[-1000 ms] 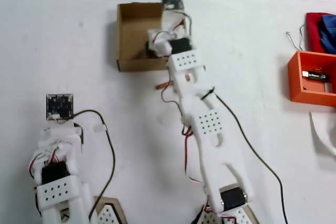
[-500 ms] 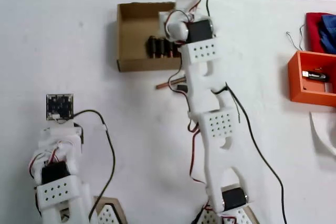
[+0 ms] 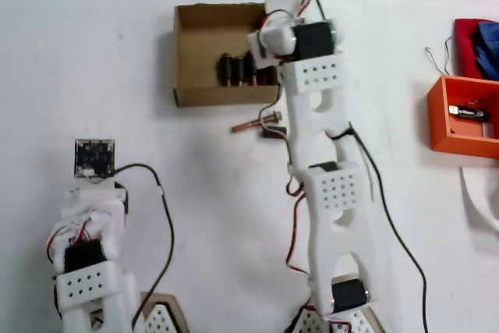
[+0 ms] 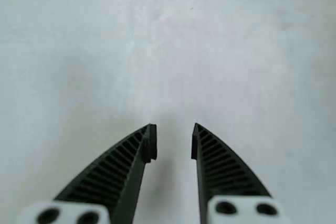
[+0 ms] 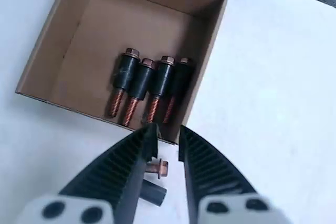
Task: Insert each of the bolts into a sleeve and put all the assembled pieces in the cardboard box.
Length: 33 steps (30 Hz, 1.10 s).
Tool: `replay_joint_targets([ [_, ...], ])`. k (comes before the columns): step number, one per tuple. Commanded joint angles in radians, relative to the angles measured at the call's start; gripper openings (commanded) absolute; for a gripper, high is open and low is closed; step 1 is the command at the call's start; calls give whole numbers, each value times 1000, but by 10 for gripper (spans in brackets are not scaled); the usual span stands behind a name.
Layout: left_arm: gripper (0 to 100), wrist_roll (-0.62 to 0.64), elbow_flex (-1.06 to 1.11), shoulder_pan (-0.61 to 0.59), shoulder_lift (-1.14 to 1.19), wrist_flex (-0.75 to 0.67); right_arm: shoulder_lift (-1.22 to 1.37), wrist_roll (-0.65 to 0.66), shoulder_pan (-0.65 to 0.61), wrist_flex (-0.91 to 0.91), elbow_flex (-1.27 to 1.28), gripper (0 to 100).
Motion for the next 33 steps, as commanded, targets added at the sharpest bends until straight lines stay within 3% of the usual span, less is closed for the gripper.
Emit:
replay_joint_targets([
  [1, 133, -6, -4, 11, -9, -21, -294, 26, 22, 28, 353, 56],
  [6, 133, -6, -4, 11, -9, -21, -676, 58, -88, -8, 1096, 58],
  [12, 133, -6, -4, 11, -9, -21, -763, 433, -97, -375, 1519, 59],
  [17, 133, -6, -4, 11, -9, -21, -714, 611, -24, -576, 1583, 59],
  [22, 133, -6, -4, 11, -9, -21, -631, 779, -12, -630, 1583, 60],
  [33, 133, -6, -4, 11, -9, -21, -496, 804, -10, -633, 1564, 60],
])
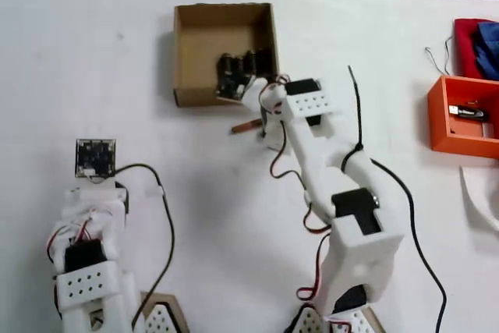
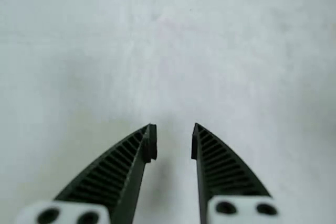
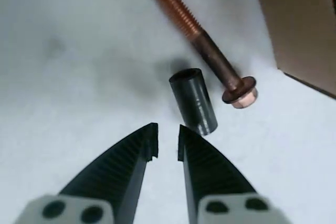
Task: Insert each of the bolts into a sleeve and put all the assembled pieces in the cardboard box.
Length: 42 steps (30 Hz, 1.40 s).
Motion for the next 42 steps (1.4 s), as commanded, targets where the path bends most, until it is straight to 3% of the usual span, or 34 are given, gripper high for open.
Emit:
replay_joint_targets([
  [1, 133, -6, -4, 8, -9, -20, 22, 8, 13, -15, -34, 60],
  [17, 133, -6, -4, 8, -9, -20, 226, 3, 7, 50, -230, 50],
  [29, 133, -6, -4, 8, -9, -20, 117, 0, 7, 194, -229, 21],
  [35, 133, -6, -4, 8, -9, -20, 16, 0, 13, 147, -229, 23],
  [40, 133, -6, -4, 8, -9, -20, 35, -2, 8, 119, -229, 147],
  [42, 133, -6, -4, 8, -9, -20, 53, 0, 8, 108, -229, 154],
])
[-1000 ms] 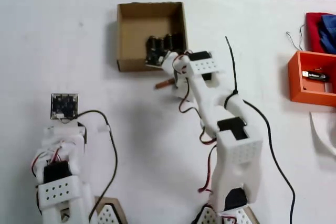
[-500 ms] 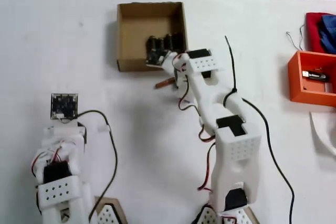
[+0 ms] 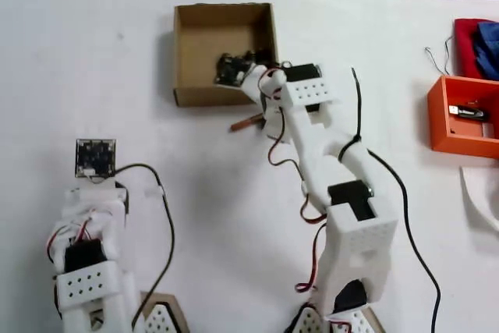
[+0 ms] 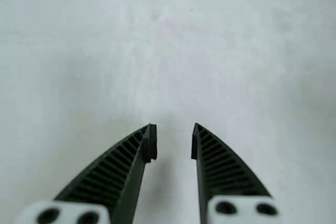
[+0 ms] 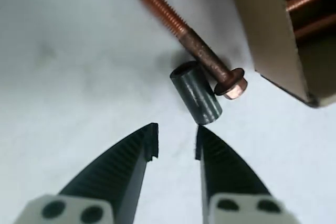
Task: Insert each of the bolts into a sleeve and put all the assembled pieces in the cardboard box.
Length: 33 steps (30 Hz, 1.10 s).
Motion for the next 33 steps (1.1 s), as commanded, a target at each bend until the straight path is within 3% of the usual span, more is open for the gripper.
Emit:
replay_joint_targets([
  [1, 133, -6, -4, 8, -9, -20, -18, 2, 2, -27, -23, 154],
  [22, 133, -6, -4, 8, -9, -20, 140, 3, -1, -133, -21, 156],
  [33, 133, -6, -4, 8, -9, -20, -2, 0, -18, 134, -15, 101],
])
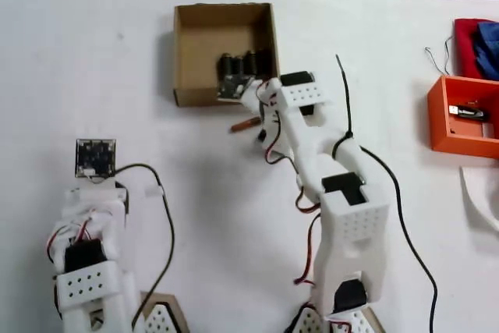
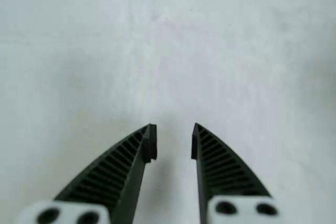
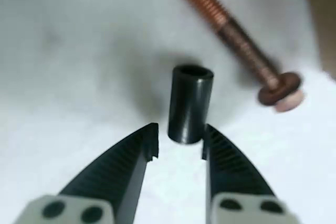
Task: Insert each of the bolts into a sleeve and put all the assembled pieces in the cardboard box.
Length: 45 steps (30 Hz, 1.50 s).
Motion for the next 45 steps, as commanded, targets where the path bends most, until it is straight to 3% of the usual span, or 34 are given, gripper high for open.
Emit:
replay_joint_targets([
  [1, 133, -6, -4, 8, -9, -20, -120, -2, -18, 79, -14, 101],
  [6, 134, -6, -4, 8, -9, -20, -185, -9, -15, 107, -14, 102],
  [9, 134, -6, -4, 9, -9, -20, -173, -91, -27, 82, -15, 104],
  [15, 134, -6, -4, 9, -9, -20, -77, -157, -117, 56, -21, 234],
  [20, 134, -6, -4, 9, -9, -20, -33, -157, -154, 35, -23, 224],
  [33, 134, -6, -4, 9, -9, -20, 56, -155, -59, -58, -23, 221],
  [36, 134, -6, -4, 9, -9, -20, 53, -155, -39, -58, -23, 165],
  [40, 134, -6, -4, 9, -9, -20, 58, -157, -39, -58, -17, 9],
  [45, 134, -6, -4, 9, -9, -20, 45, -166, -45, -35, -21, 22],
])
